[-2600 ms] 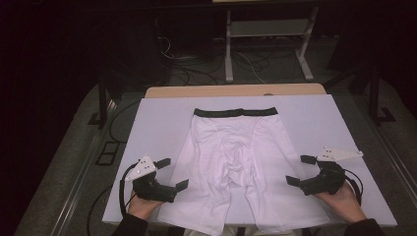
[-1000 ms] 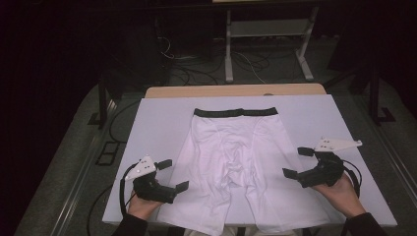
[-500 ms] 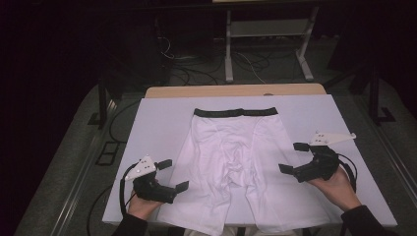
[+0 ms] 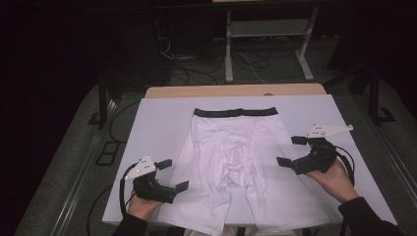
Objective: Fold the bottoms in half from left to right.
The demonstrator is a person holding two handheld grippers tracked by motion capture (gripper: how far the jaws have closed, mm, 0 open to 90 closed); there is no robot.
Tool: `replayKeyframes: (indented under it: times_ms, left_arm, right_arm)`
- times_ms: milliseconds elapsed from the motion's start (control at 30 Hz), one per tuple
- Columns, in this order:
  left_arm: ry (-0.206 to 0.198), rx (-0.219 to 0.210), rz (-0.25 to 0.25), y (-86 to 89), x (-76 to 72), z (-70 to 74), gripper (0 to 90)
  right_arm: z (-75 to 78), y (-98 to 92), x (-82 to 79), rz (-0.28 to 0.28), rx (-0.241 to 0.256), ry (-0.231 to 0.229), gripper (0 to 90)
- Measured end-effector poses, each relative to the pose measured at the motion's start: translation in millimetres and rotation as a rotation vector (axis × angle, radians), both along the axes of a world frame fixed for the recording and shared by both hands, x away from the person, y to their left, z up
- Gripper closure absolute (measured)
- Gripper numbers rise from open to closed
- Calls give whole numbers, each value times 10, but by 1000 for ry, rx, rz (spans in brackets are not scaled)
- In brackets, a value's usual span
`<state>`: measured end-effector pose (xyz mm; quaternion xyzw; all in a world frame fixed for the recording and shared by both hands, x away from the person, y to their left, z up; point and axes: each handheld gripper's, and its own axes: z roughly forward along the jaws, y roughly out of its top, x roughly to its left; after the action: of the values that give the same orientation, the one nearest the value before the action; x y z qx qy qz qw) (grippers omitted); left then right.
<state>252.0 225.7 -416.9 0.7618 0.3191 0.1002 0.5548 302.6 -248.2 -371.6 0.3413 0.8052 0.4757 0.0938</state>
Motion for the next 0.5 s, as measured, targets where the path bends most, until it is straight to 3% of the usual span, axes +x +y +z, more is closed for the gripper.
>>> replayKeyframes:
  times_ms: [500]
  left_arm:
    - [-1,-2,1,2,2,0,0]
  right_arm:
    - [112,157,173,27,-10,-6,0]
